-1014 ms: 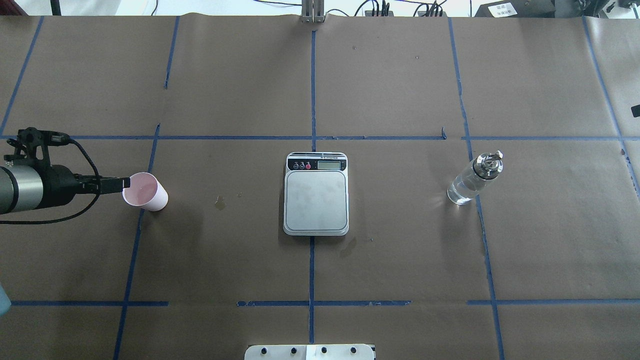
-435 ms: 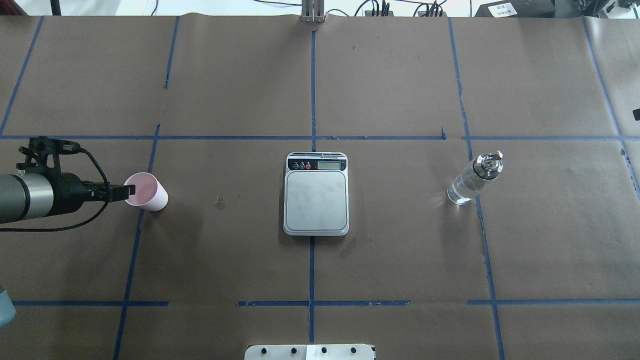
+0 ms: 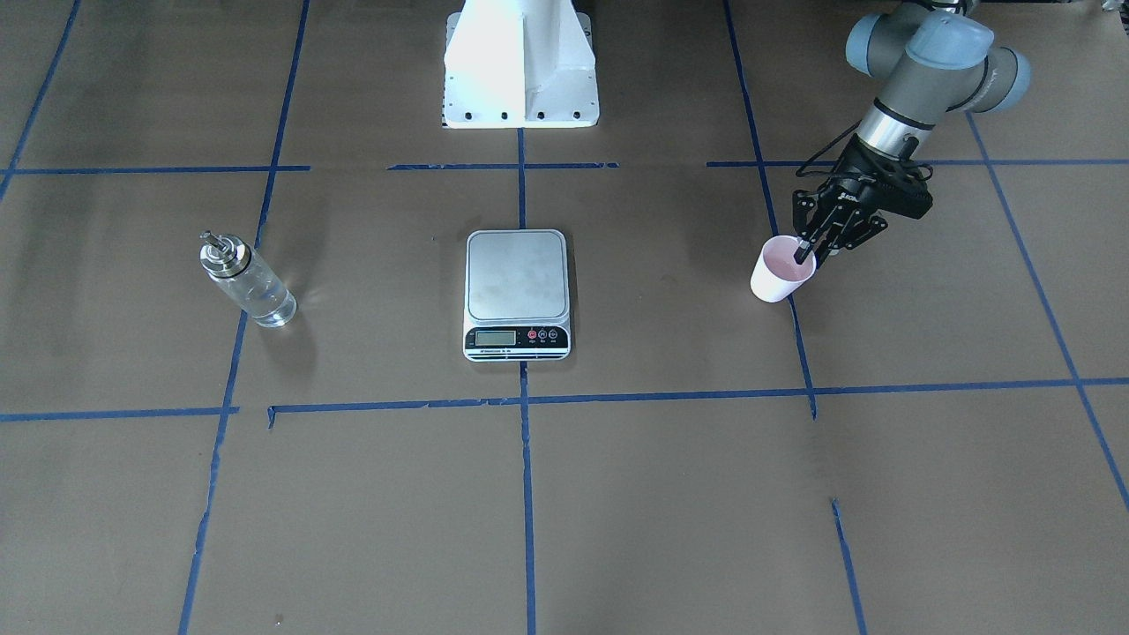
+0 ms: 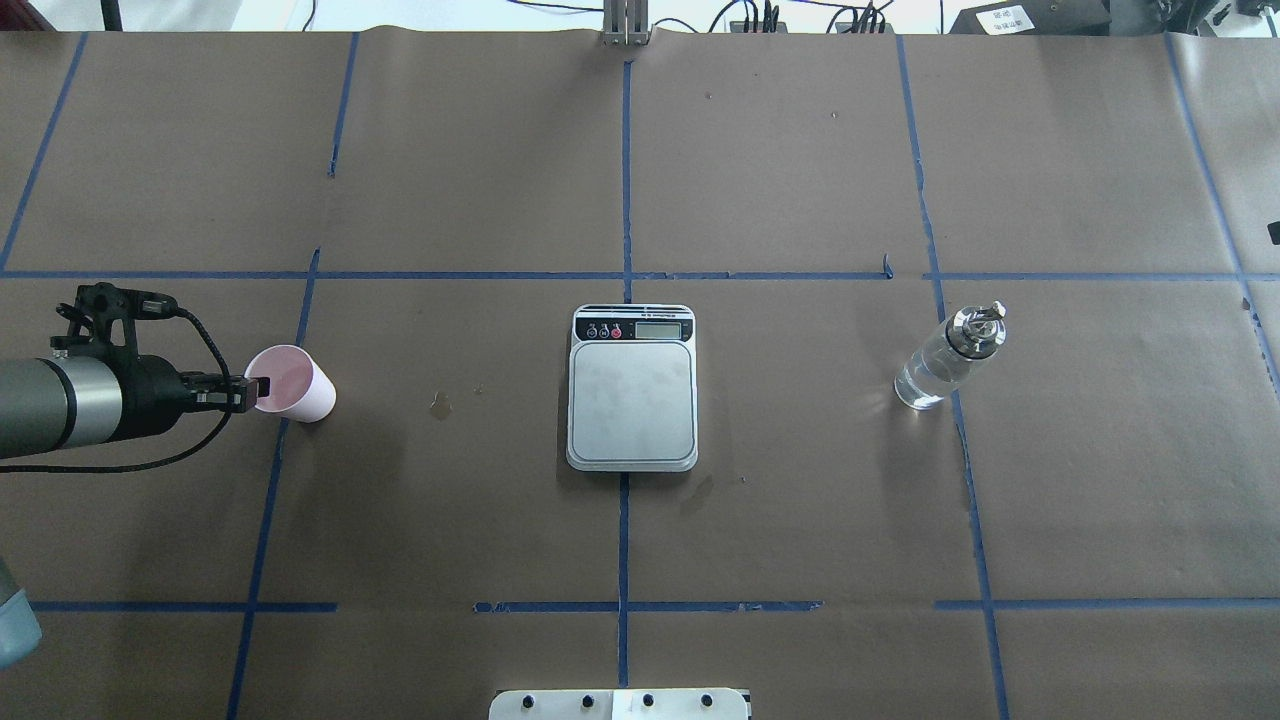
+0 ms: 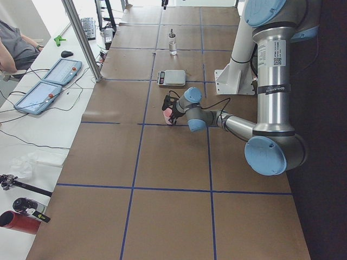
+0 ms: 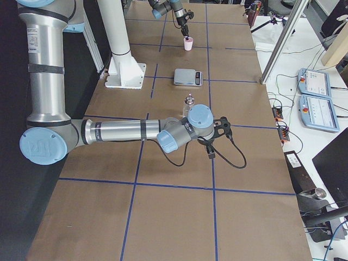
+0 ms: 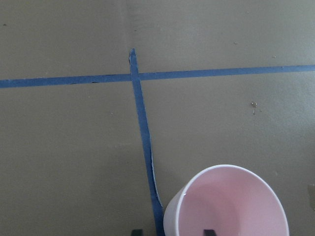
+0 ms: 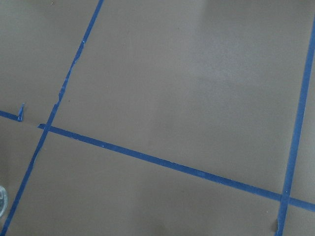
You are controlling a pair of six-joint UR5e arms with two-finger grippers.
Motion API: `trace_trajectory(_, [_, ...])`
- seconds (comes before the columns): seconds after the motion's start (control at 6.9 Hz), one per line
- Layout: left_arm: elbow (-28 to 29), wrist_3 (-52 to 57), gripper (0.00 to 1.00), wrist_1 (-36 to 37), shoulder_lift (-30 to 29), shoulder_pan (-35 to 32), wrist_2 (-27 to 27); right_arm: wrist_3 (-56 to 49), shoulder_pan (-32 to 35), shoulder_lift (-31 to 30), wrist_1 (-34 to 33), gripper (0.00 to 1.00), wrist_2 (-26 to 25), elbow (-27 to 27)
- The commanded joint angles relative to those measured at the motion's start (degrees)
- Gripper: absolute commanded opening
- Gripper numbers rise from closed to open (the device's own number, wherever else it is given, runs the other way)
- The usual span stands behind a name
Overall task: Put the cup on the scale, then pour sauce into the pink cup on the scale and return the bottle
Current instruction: 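Carry the pink cup with the left gripper onto the scale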
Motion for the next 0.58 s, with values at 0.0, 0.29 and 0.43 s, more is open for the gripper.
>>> trace_trajectory(0.0, [0.04, 0.34, 0.0, 0.44, -0.76, -0.04, -0.16, 0.0, 0.05, -0.04, 0.01, 1.0, 0.0, 0.08])
trace_trajectory(0.29, [0.04, 0.43, 0.0, 4.1, -4.51, -0.48, -0.34, 0.0, 0.05, -0.04, 0.01, 1.0, 0.0, 0.08])
trace_trajectory(0.43, [-0.4, 0.43, 0.0, 10.92, -9.93, -0.83, -0.34, 0.0, -0.04, -0.04, 0.01, 1.0, 0.0, 0.16])
